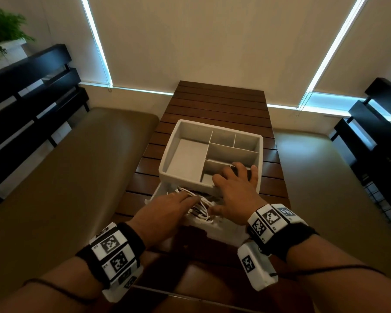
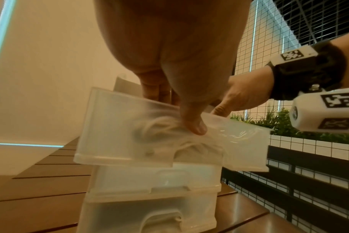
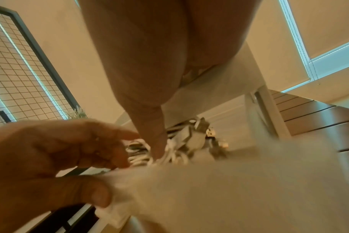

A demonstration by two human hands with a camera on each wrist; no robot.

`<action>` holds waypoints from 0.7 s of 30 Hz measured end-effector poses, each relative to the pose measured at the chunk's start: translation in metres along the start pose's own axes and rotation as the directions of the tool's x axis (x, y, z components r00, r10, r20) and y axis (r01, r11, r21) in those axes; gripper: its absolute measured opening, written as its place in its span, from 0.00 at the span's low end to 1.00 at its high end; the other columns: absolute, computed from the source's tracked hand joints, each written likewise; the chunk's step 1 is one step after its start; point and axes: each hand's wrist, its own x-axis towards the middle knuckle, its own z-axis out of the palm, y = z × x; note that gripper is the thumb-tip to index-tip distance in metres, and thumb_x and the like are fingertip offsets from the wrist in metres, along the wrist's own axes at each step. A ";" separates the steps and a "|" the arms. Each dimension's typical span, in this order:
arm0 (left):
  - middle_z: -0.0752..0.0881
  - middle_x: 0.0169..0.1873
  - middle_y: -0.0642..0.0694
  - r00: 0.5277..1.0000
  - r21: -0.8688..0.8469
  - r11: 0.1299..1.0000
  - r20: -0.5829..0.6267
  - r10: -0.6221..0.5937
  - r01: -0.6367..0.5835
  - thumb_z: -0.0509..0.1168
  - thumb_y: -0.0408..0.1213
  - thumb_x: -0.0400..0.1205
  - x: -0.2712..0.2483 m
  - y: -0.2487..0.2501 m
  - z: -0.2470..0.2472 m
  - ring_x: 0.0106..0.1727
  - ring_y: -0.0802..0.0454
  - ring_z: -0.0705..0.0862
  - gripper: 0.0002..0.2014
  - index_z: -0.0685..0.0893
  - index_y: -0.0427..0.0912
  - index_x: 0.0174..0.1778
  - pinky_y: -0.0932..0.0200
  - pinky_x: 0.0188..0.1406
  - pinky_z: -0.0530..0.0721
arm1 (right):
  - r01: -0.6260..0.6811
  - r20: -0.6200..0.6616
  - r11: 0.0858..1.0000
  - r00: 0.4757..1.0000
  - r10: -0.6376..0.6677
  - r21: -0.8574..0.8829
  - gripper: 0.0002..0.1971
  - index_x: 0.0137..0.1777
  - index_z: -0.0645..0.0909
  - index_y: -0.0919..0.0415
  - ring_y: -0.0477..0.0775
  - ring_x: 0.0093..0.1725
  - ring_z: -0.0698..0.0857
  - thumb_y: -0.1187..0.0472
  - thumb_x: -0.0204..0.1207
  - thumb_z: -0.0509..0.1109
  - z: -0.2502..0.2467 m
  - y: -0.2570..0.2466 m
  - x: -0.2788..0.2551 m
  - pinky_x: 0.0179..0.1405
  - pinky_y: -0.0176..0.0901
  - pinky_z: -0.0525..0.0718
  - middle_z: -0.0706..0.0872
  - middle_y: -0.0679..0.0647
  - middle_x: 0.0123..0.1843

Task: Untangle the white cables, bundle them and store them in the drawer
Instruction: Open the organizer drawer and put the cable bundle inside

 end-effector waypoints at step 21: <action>0.90 0.45 0.45 0.922 -0.083 0.987 -0.353 -0.158 0.137 0.75 0.29 0.69 0.014 -0.008 0.025 0.43 0.44 0.89 0.14 0.90 0.41 0.51 0.46 0.46 0.89 | -0.040 -0.148 0.999 0.988 0.039 -0.003 0.16 0.63 0.72 0.46 0.63 0.82 0.49 0.48 0.78 0.66 0.012 -0.004 0.001 0.78 0.74 0.37 0.70 0.49 0.72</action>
